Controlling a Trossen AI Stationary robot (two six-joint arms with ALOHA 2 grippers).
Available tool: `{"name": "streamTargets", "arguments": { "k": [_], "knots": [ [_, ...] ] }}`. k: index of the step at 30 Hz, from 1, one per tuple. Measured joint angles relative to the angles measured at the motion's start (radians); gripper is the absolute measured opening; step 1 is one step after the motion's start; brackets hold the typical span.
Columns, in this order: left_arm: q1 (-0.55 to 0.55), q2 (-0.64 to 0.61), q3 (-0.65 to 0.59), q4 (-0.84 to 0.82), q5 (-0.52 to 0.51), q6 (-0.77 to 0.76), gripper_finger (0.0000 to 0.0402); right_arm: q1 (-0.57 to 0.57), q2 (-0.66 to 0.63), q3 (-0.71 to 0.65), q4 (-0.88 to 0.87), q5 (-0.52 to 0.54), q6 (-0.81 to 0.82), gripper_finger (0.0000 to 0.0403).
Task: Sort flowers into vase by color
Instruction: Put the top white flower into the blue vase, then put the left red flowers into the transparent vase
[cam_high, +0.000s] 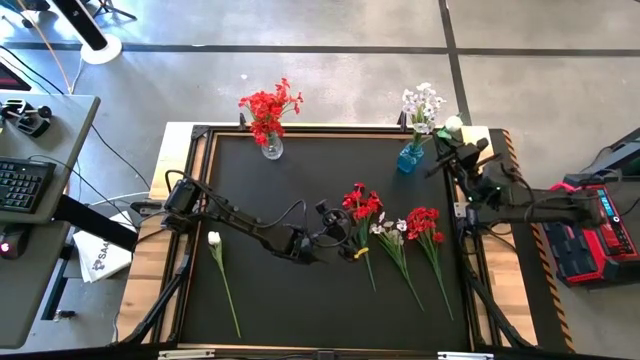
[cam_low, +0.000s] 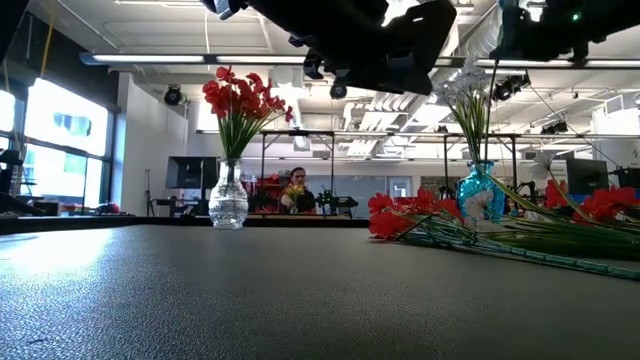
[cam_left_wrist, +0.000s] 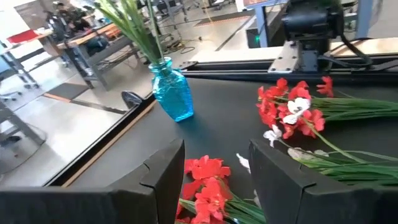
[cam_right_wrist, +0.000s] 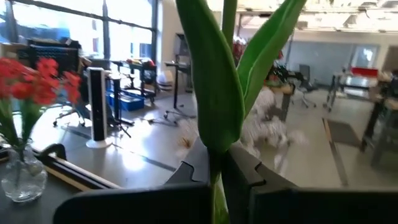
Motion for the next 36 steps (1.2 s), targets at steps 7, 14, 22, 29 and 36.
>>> {"name": "streamTargets", "arguments": {
  "k": [7, 14, 22, 29, 36],
  "knots": [
    [0.000, 0.000, 0.000, 0.000, 0.004, -0.009, 0.0165, -0.098, 0.001, 0.003, -0.164, -0.089, 0.171, 0.0000],
    [0.002, 0.000, 0.000, 0.001, 0.004, -0.009, 0.0165, -0.241, 0.059, 0.051, -0.302, -0.274, 0.289, 0.0000],
    [0.002, 0.000, 0.000, 0.000, 0.004, -0.017, 0.0165, -0.354, 0.131, 0.056, -0.339, -0.419, 0.318, 0.0059],
    [0.001, 0.000, 0.000, 0.000, 0.004, -0.018, 0.0165, -0.369, 0.136, 0.141, -0.523, -0.446, 0.363, 0.0179],
    [0.001, 0.000, 0.000, 0.001, 0.003, -0.027, 0.0165, -0.368, 0.175, 0.330, -0.868, -0.525, 0.465, 0.0232]
  ]
}}
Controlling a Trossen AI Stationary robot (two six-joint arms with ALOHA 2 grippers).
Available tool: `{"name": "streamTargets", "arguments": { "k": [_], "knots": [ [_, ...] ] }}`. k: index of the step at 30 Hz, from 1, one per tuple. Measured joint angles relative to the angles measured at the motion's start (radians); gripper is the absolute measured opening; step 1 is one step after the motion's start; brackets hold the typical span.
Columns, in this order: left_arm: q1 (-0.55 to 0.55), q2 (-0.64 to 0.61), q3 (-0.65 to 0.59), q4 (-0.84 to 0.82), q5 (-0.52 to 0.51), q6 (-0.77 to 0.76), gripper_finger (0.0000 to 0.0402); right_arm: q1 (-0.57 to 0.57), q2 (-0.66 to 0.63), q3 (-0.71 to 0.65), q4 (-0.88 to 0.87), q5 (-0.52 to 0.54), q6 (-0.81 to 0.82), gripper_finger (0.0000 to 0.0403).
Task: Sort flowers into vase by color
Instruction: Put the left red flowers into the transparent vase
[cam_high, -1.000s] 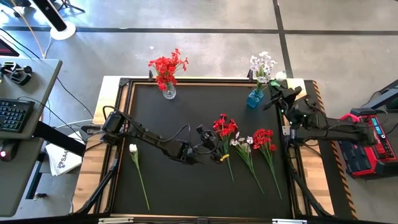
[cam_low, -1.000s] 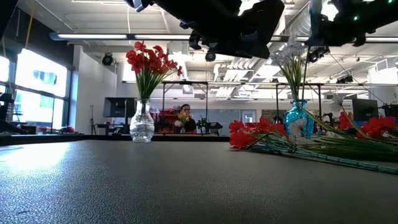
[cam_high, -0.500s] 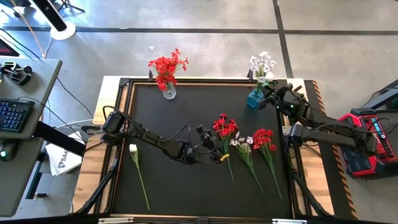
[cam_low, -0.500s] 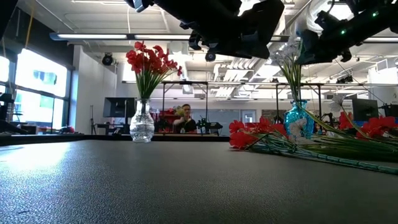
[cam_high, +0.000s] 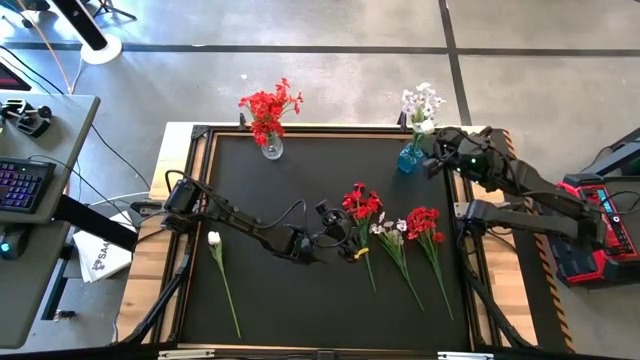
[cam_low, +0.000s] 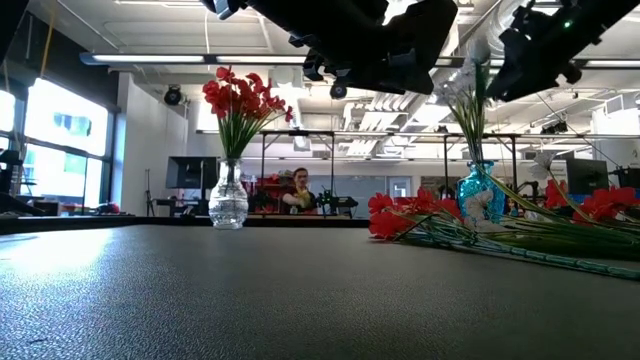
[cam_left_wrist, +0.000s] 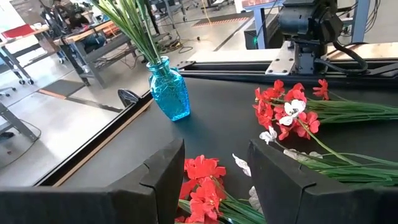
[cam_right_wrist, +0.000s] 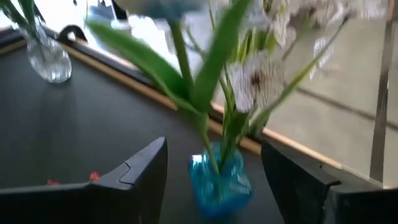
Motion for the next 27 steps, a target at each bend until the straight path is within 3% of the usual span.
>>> {"name": "streamTargets", "arguments": {
  "k": [6, 16, 22, 27],
  "knots": [
    [0.000, 0.000, 0.000, 0.000, 0.000, -0.003, 0.0165, 0.002, 0.030, 0.078, -0.166, -0.069, 0.066, 0.0220],
    [0.000, 0.000, 0.000, -0.111, -0.043, -0.124, 0.0165, 0.174, 0.020, -0.021, -0.073, -0.305, 0.045, 0.0199],
    [-0.011, -0.008, -0.001, -0.317, -0.085, -0.302, 0.0165, 0.370, 0.023, -0.161, 0.091, -0.368, 0.072, 0.0197],
    [-0.043, -0.061, -0.001, -0.632, -0.103, -0.606, 0.0165, 0.536, 0.037, -0.278, 0.331, -0.408, 0.079, 0.0197]
  ]
}}
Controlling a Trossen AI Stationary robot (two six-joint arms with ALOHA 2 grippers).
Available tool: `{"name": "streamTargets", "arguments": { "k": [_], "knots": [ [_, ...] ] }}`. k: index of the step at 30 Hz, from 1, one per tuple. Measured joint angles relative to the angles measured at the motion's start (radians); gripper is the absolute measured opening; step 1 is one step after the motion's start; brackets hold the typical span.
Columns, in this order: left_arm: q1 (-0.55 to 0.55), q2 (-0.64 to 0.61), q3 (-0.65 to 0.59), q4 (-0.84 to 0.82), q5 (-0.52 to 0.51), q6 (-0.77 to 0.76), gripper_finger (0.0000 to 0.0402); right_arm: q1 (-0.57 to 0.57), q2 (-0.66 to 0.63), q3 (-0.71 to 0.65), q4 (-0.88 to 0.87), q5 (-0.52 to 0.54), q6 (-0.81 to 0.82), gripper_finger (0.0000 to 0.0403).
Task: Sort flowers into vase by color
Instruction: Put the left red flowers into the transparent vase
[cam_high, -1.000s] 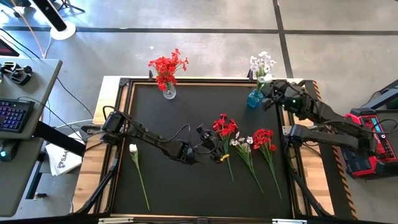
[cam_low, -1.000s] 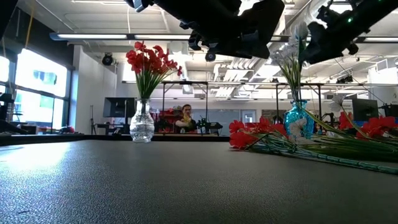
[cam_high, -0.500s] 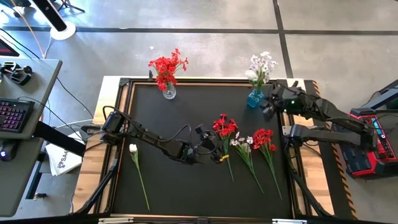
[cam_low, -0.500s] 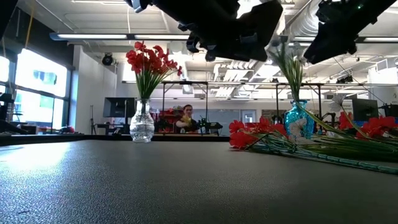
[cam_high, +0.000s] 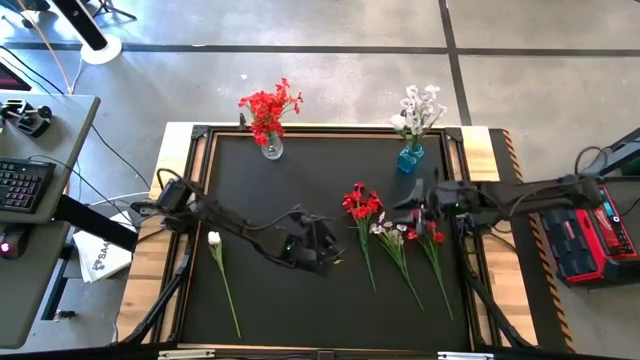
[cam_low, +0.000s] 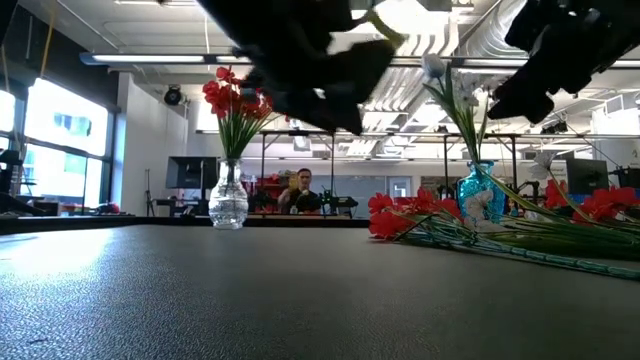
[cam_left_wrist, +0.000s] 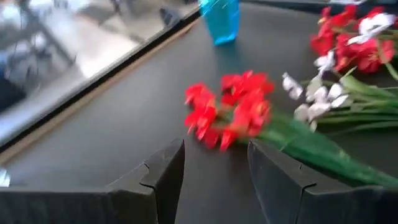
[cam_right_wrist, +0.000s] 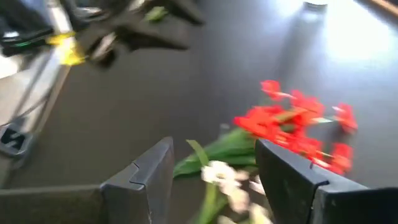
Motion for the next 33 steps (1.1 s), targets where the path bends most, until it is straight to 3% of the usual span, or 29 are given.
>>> {"name": "streamTargets", "arguments": {
  "k": [5, 9, 11, 17, 18, 23, 27, 33],
  "knots": [
    [-0.042, -0.025, -0.001, -0.283, 0.066, -0.405, 0.0165, 0.118, 0.056, -0.033, 0.128, 0.036, -0.060, 0.0197],
    [-0.051, -0.012, -0.051, -0.141, 0.166, -0.648, 0.0165, 0.164, 0.094, -0.033, 0.189, 0.154, -0.134, 0.0197],
    [-0.037, 0.007, -0.070, -0.033, 0.239, -0.627, 0.0165, 0.172, 0.103, -0.033, 0.212, 0.197, -0.168, 0.0197],
    [0.071, 0.051, -0.063, 0.449, 0.521, -0.274, 0.0173, 0.192, 0.085, 0.015, 0.144, 0.242, -0.235, 0.0197],
    [0.087, 0.053, -0.055, 0.465, 0.558, -0.245, 0.0174, 0.195, 0.079, 0.030, 0.118, 0.244, -0.241, 0.0197],
    [0.141, 0.107, 0.085, 0.249, 0.648, -0.211, 0.0175, 0.214, 0.033, 0.067, 0.032, 0.289, -0.271, 0.0197],
    [0.155, 0.205, 0.265, 0.045, 0.724, -0.205, 0.0176, 0.220, 0.009, 0.067, 0.026, 0.318, -0.288, 0.0197],
    [0.169, 0.324, 0.499, -0.243, 0.806, -0.281, 0.0176, 0.220, -0.004, 0.067, 0.005, 0.321, -0.269, 0.0197]
  ]
}}
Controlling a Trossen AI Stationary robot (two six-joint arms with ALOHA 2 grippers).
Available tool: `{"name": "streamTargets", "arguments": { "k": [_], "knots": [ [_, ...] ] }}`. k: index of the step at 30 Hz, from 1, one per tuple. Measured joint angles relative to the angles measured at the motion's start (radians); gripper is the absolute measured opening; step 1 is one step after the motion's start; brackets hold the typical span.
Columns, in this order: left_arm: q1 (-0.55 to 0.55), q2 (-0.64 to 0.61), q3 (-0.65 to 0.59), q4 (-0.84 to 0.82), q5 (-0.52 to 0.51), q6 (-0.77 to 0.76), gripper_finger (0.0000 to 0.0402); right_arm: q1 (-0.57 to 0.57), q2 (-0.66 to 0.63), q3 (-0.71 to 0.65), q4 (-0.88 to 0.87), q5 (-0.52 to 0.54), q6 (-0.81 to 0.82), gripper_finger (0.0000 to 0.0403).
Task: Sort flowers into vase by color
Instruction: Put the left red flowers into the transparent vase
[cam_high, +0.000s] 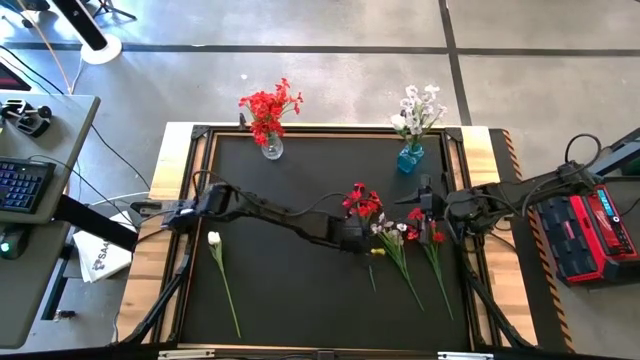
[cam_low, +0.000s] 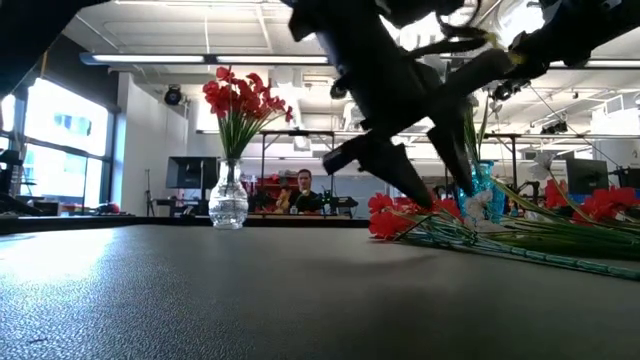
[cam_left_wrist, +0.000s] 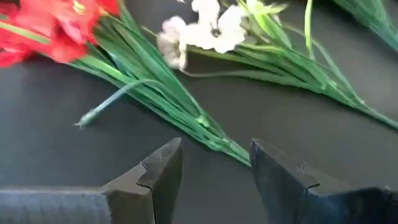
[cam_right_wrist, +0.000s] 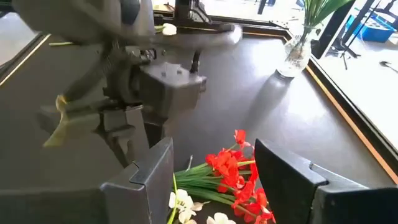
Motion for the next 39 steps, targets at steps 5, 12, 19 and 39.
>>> {"name": "streamTargets", "arguments": {
  "k": [5, 12, 19, 39],
  "knots": [
    [0.013, 0.031, 0.026, -0.044, 0.047, -0.028, 0.0177, 0.000, 0.003, 0.000, -0.009, -0.001, 0.008, 0.0197],
    [0.032, 0.039, 0.026, 0.016, 0.009, -0.054, 0.0210, 0.013, 0.002, 0.000, -0.008, 0.003, 0.017, 0.0197],
    [0.040, 0.084, 0.026, 0.116, -0.005, -0.086, 0.0247, 0.043, 0.002, 0.000, -0.008, 0.003, 0.019, 0.0197],
    [0.080, 0.080, 0.026, -0.027, -0.034, -0.065, 0.0118, 0.059, 0.002, 0.000, -0.001, 0.010, 0.023, 0.0197]
  ]
}}
